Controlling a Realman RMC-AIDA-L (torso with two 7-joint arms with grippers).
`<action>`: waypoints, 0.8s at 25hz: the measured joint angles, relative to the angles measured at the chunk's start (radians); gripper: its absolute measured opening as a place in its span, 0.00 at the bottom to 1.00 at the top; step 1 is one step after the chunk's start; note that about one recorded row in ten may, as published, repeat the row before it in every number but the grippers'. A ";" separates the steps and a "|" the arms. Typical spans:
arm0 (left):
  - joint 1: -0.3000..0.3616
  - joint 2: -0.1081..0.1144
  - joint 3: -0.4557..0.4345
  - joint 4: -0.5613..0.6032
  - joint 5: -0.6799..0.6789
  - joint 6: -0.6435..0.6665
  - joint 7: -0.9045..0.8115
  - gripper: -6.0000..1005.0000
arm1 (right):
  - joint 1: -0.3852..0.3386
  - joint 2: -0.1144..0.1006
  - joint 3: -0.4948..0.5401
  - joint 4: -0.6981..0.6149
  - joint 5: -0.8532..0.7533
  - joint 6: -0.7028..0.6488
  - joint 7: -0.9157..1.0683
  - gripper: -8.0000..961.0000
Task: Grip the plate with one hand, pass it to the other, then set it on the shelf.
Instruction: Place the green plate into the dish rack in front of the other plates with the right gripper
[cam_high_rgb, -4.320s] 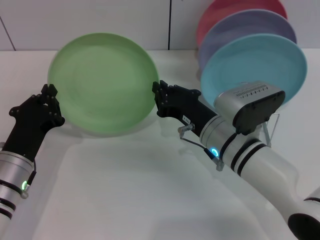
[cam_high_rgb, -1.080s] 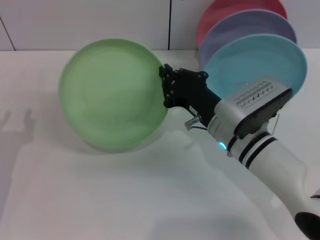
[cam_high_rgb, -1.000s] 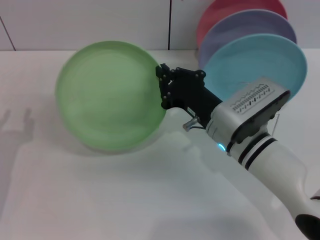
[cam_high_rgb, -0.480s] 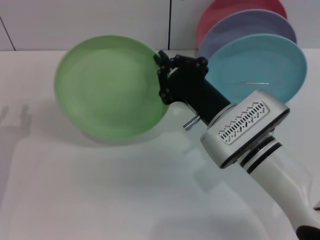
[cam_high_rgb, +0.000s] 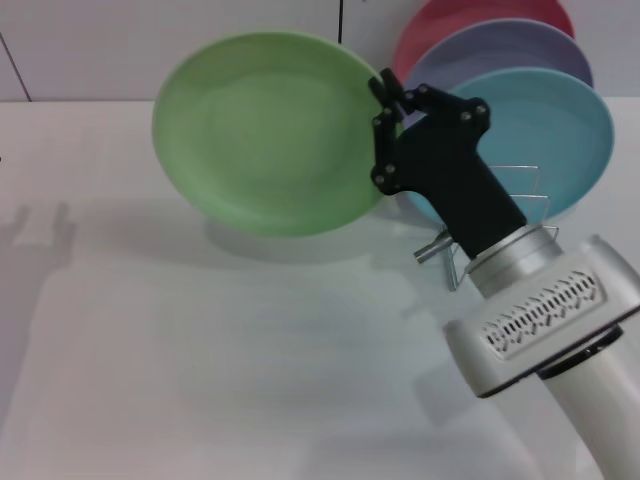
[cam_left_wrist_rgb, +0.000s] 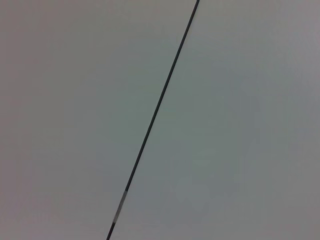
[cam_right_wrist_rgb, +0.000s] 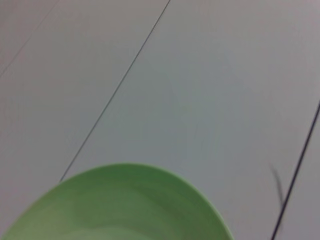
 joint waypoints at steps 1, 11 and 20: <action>-0.001 0.000 0.001 0.000 0.000 0.006 -0.002 0.51 | 0.000 0.000 0.000 0.000 0.000 0.000 0.000 0.03; -0.014 0.003 0.007 0.028 0.046 0.048 -0.087 0.51 | -0.051 -0.002 -0.007 -0.080 -0.051 -0.176 0.040 0.03; -0.018 0.003 0.017 0.032 0.070 0.062 -0.092 0.51 | -0.094 -0.005 0.007 -0.186 -0.060 -0.341 0.177 0.03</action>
